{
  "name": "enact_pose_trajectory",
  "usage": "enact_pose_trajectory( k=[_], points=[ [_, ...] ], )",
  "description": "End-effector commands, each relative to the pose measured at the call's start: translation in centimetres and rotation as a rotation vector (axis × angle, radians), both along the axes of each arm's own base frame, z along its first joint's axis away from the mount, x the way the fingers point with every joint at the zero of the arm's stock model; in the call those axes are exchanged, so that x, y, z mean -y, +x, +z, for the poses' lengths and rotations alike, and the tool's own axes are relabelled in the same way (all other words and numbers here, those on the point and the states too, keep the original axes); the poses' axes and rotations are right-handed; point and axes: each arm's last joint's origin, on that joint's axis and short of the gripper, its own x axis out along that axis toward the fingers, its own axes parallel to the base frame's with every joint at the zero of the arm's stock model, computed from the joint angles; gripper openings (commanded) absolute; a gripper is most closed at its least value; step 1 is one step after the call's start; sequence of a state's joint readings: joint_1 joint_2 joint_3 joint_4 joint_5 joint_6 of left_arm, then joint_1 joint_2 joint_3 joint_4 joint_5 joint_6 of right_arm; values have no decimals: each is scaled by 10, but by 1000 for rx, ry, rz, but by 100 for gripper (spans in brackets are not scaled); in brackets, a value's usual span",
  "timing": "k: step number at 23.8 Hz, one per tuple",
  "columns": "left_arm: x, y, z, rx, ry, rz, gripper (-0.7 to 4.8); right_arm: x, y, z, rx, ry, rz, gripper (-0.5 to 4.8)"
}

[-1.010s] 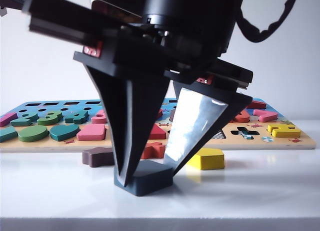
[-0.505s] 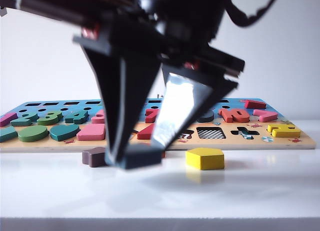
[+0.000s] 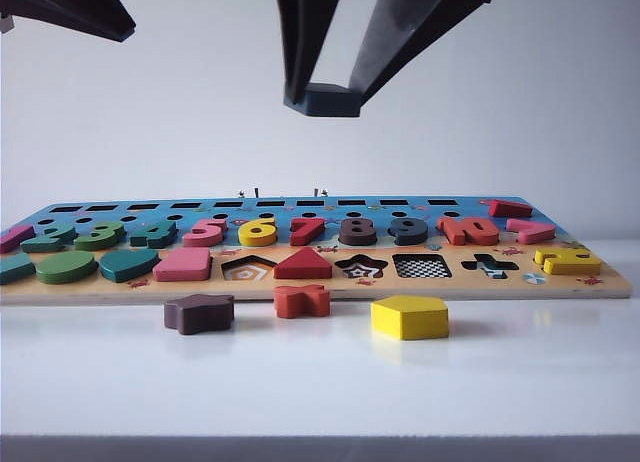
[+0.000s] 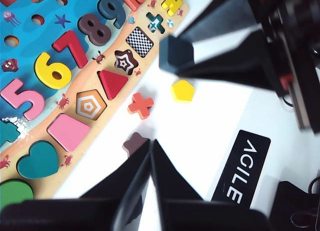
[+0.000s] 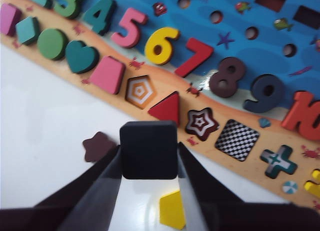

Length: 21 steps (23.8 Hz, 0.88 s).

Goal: Insert the cube into the slot.

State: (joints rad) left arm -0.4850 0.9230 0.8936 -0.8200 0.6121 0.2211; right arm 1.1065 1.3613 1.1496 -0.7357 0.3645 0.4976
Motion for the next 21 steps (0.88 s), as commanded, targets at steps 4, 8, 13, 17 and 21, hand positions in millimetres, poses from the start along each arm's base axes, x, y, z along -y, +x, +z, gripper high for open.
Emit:
enact_pose_trajectory(
  k=[4, 8, 13, 17, 21],
  points=[
    [0, 1, 3, 29, -18, -9, 17, 26, 25, 12, 36, 33, -137, 39],
    [0, 1, 3, 29, -18, -9, 17, 44, 42, 15, 24, 49, -215, 35],
    [0, 1, 3, 29, -18, -9, 17, 72, 61, 8, -150, 86, -249, 16],
    [0, 1, 3, 29, -18, -9, 17, 71, 62, -3, -233, 82, -222, -5],
    [0, 1, 3, 29, -18, -9, 17, 66, 65, -12, -266, 92, -212, -6]
  ],
)
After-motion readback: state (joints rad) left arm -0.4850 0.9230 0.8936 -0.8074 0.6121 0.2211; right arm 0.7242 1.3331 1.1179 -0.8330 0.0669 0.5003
